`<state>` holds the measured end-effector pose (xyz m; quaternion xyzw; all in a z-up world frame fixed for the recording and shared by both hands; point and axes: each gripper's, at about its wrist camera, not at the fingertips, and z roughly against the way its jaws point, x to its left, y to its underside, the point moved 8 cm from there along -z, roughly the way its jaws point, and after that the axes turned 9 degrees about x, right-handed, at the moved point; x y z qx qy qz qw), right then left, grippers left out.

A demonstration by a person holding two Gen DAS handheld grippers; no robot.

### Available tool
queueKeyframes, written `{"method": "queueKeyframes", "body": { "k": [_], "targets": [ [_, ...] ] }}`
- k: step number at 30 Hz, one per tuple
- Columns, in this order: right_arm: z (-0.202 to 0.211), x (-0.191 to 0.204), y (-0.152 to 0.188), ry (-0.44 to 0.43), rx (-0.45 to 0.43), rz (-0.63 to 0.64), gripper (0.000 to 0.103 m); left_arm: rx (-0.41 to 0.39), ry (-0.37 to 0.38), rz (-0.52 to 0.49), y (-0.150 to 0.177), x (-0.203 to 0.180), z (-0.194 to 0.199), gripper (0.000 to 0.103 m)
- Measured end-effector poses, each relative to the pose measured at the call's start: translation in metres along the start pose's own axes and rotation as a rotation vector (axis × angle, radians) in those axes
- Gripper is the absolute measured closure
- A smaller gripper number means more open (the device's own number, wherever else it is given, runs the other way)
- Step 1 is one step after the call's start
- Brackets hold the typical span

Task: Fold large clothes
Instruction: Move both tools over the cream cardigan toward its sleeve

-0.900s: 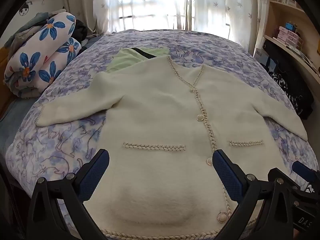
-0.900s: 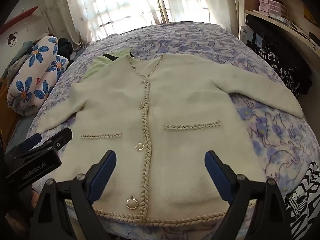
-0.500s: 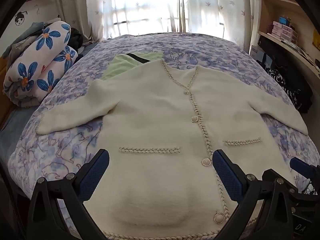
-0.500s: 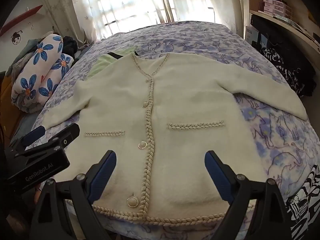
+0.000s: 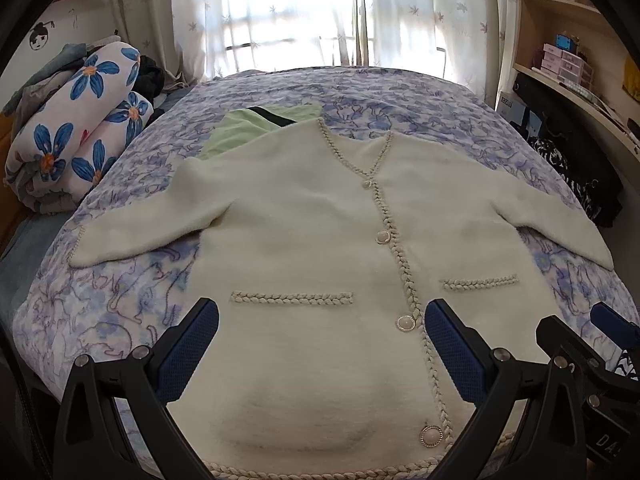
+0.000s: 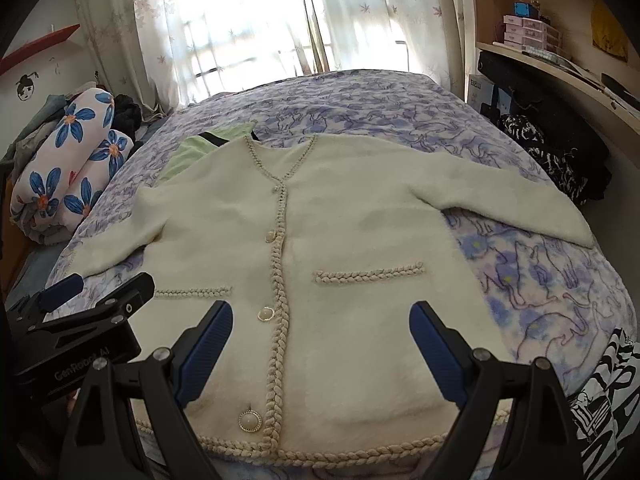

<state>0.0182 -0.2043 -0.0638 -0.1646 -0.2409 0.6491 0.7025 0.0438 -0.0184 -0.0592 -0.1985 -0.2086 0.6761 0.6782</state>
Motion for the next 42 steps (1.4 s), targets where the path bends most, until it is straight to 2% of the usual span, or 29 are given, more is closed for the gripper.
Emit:
{"method": "queueKeyframes", "body": {
  "k": [5, 12, 22, 24, 34, 36, 42],
  "targets": [
    [0.002, 0.0, 0.0, -0.014, -0.012, 0.002, 0.012, -0.001, -0.001, 0.002, 0.002, 0.0, 0.001, 0.001],
    [0.015, -0.001, 0.0, -0.005, -0.078, 0.007, 0.012, 0.003, 0.004, 0.003, 0.007, -0.003, 0.007, 0.001],
    [0.012, 0.011, 0.003, 0.008, -0.063, 0.078, 0.01, 0.011, 0.036, 0.032, 0.007, 0.005, 0.006, 0.001],
    [0.008, 0.013, 0.0, -0.001, -0.059, 0.076, 0.005, 0.019, 0.05, 0.04, 0.003, 0.008, -0.001, 0.001],
    [-0.039, 0.021, -0.021, -0.054, 0.028, 0.035, 0.005, 0.103, 0.135, 0.049, -0.028, 0.008, -0.067, 0.001],
    [-0.053, 0.019, -0.027, -0.039, 0.046, 0.019, 0.005, 0.127, 0.143, 0.047, -0.034, 0.006, -0.083, 0.001],
    [-0.094, 0.023, -0.049, -0.026, 0.123, 0.022, 0.015, 0.2, 0.164, 0.059, -0.053, 0.01, -0.127, 0.001]
  ]
}}
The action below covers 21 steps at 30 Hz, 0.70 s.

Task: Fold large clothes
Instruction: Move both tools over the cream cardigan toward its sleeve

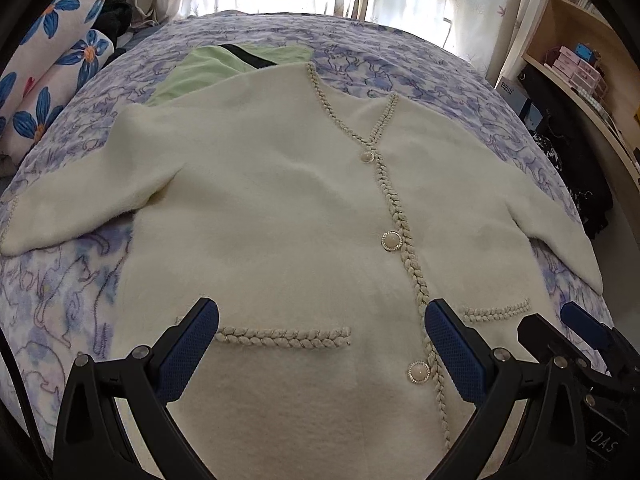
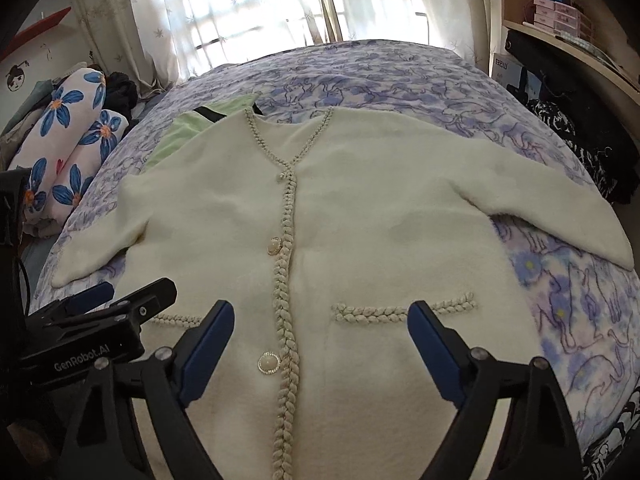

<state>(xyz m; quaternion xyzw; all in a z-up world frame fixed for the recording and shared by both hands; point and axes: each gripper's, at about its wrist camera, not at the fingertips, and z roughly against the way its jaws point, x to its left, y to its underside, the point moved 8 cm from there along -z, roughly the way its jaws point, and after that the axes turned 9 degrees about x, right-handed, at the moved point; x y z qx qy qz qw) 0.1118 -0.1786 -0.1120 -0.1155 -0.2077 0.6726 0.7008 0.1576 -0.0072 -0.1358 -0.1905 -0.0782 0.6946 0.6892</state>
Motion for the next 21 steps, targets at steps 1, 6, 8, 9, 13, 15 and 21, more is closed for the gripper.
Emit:
{"method": "queueKeyframes", "body": {
  "k": [1, 6, 8, 9, 13, 15, 21],
  "targets": [
    [-0.004, 0.001, -0.004, -0.011, 0.011, -0.007, 0.015, 0.003, -0.008, -0.003, -0.004, 0.001, -0.003, 0.001],
    [-0.011, 0.004, -0.022, -0.041, 0.069, -0.057, 0.015, 0.083, -0.049, -0.004, -0.014, 0.008, -0.014, 0.001],
    [-0.011, 0.007, -0.027, -0.046, 0.111, -0.077, 0.015, 0.132, -0.042, 0.009, -0.013, 0.012, -0.014, 0.001],
    [-0.01, 0.009, -0.028, -0.05, 0.125, -0.079, 0.015, 0.153, -0.043, 0.017, -0.013, 0.014, -0.013, 0.001],
    [0.003, 0.014, -0.033, -0.008, 0.157, -0.047, 0.015, 0.195, -0.05, 0.023, -0.015, 0.015, -0.001, 0.001],
    [0.01, 0.016, -0.036, -0.004, 0.169, -0.038, 0.015, 0.204, -0.057, 0.027, -0.016, 0.014, 0.007, 0.001],
    [0.022, 0.015, -0.043, -0.003, 0.229, -0.052, 0.015, 0.273, -0.08, 0.023, -0.016, 0.007, 0.02, 0.001]
  ]
}}
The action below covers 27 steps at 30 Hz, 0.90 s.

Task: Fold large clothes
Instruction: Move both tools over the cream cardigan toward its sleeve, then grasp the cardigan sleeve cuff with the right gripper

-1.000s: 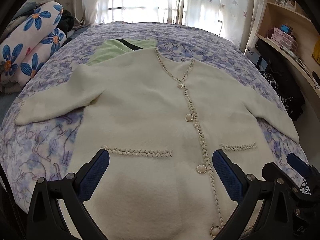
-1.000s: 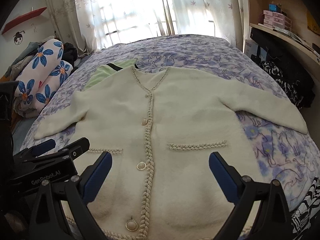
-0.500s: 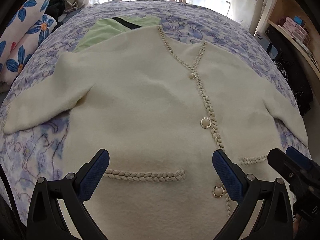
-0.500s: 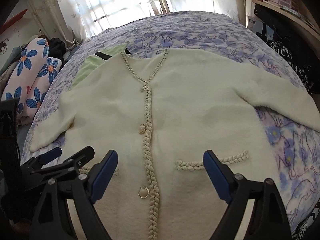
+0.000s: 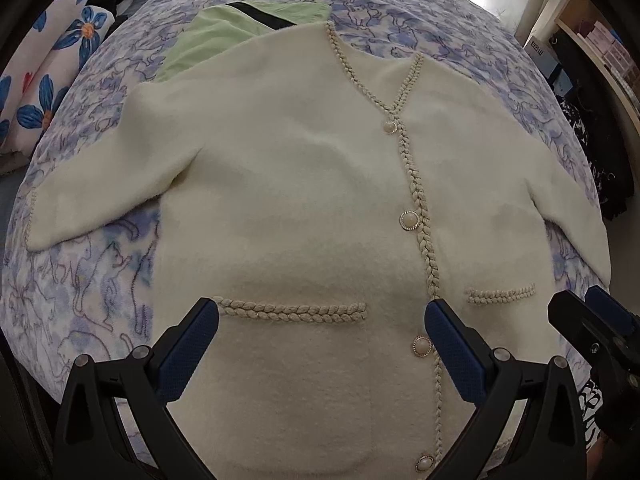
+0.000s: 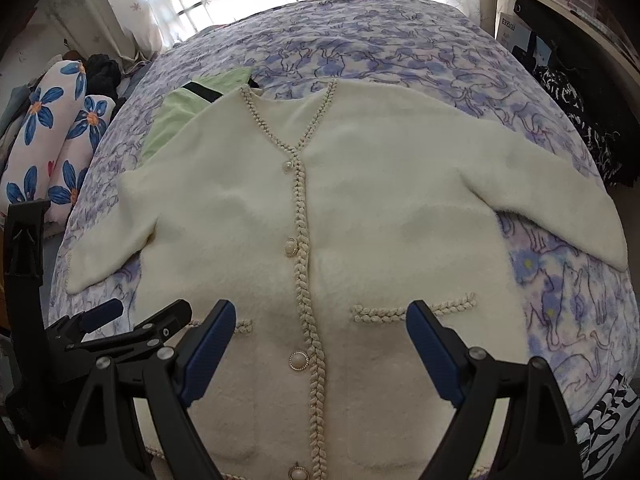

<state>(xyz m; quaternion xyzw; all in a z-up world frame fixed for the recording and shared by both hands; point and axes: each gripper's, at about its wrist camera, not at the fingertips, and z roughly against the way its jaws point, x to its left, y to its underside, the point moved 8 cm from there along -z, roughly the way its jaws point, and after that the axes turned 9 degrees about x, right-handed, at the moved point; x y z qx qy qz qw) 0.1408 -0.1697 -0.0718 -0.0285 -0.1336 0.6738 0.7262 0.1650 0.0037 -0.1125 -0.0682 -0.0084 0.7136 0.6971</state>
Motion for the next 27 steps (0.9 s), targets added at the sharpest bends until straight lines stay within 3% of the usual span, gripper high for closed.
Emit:
{"method": "queueKeyframes", "body": {
  "k": [13, 27],
  "targets": [
    [0.002, -0.011, -0.002, -0.057, 0.114, -0.08, 0.015, 0.07, -0.039, -0.052, -0.005, -0.015, 0.015, 0.001],
    [0.016, -0.048, -0.015, -0.112, 0.115, -0.193, 0.015, 0.084, -0.05, -0.123, -0.027, -0.068, 0.025, 0.002]
  ]
}}
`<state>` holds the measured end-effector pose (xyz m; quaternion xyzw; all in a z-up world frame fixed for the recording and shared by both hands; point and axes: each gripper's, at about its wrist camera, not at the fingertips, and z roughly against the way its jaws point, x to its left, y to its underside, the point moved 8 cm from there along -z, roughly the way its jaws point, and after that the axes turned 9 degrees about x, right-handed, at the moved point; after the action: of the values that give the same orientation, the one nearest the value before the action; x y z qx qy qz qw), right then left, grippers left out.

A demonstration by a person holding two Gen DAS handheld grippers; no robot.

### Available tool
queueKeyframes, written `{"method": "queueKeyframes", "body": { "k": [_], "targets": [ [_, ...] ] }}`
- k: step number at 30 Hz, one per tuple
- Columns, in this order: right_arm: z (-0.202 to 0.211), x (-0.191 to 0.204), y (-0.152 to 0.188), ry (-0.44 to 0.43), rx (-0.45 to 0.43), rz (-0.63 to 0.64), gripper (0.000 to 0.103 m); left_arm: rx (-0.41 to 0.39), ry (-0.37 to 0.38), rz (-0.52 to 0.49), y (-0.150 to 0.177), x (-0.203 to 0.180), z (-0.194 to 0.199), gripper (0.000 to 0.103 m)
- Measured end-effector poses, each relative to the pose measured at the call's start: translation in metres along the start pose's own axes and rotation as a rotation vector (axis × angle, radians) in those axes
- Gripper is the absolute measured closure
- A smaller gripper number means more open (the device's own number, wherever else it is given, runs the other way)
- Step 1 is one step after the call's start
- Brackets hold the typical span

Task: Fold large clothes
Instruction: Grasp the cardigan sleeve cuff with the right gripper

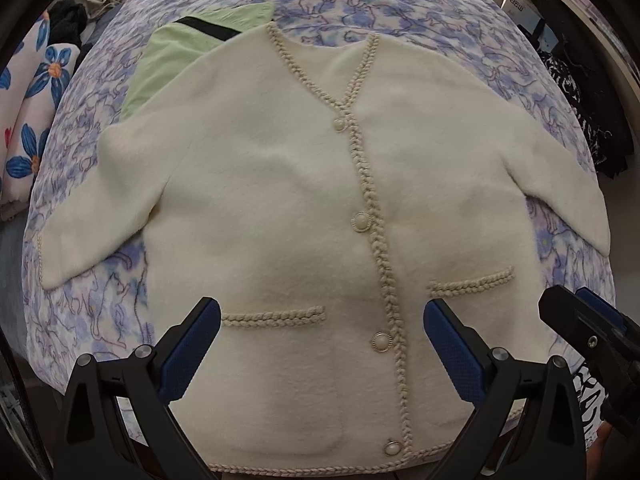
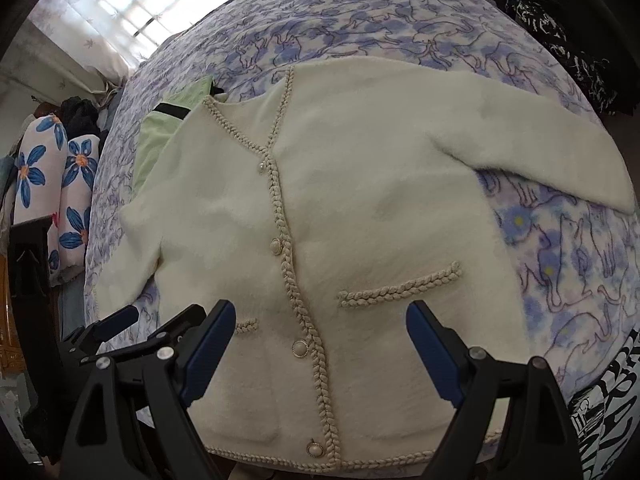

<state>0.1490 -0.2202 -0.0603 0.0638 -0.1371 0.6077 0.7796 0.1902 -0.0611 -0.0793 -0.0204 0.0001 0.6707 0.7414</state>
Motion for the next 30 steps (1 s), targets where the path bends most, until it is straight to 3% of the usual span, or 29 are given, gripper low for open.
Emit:
{"method": "queueKeyframes", "body": {
  "k": [18, 30],
  "targets": [
    [0.068, -0.078, -0.036, -0.076, -0.139, -0.154, 0.015, -0.068, 0.0, -0.187, -0.033, -0.126, 0.039, 0.002],
    [0.089, -0.147, -0.055, -0.11, -0.212, -0.259, 0.015, -0.074, 0.007, -0.32, -0.062, -0.215, 0.036, 0.002]
  ]
}}
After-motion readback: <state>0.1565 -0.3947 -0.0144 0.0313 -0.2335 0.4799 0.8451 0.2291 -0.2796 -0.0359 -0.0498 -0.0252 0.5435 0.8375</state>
